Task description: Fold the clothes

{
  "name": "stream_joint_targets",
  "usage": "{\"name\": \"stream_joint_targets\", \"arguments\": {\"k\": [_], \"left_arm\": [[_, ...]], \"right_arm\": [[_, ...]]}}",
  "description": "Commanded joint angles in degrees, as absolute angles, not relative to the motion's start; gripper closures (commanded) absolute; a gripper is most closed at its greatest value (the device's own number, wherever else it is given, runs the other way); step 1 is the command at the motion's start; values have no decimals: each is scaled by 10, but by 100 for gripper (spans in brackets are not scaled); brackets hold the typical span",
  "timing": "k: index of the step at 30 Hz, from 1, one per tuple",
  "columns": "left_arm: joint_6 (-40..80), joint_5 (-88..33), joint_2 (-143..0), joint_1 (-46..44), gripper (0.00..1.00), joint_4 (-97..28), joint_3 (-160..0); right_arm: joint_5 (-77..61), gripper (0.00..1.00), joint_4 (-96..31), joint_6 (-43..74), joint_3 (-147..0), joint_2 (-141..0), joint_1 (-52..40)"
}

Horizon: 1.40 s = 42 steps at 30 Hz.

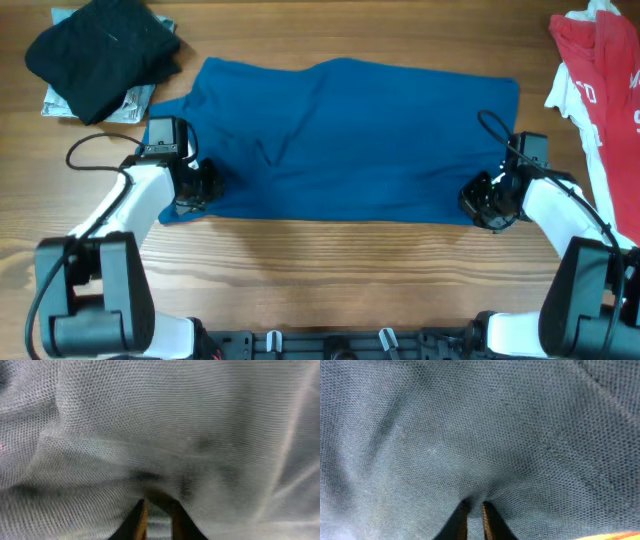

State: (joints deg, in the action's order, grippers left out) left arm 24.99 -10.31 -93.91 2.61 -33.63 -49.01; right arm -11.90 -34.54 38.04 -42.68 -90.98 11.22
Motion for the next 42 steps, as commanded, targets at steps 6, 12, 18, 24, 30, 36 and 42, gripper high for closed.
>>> {"name": "stream_joint_targets", "arguments": {"k": [6,12,18,24,30,36,42], "left_arm": [[278,-122,-973,23,62,-385,-488],[309,-142,-972,23,59,-464,-488],[310,-157,-962,-3,61,-477,-488],[373,-143,-885,-81,61,-480,-488],[395,-74,-681,-84,52,-449,-509],[338,-76,-643,-84,34,-274,-552],[269,-76,-829,-84,25,-155,-670]], "right_arm": [[-85,96,-356,415,-416,-975,187],[-63,96,-379,422,-416,-975,267],[-49,96,-443,419,-464,-975,363],[-46,96,-490,399,-552,-975,367],[-143,91,-582,281,-713,-975,365],[-320,6,-522,206,-747,-975,305],[-272,1,-455,195,-809,-975,200]]}}
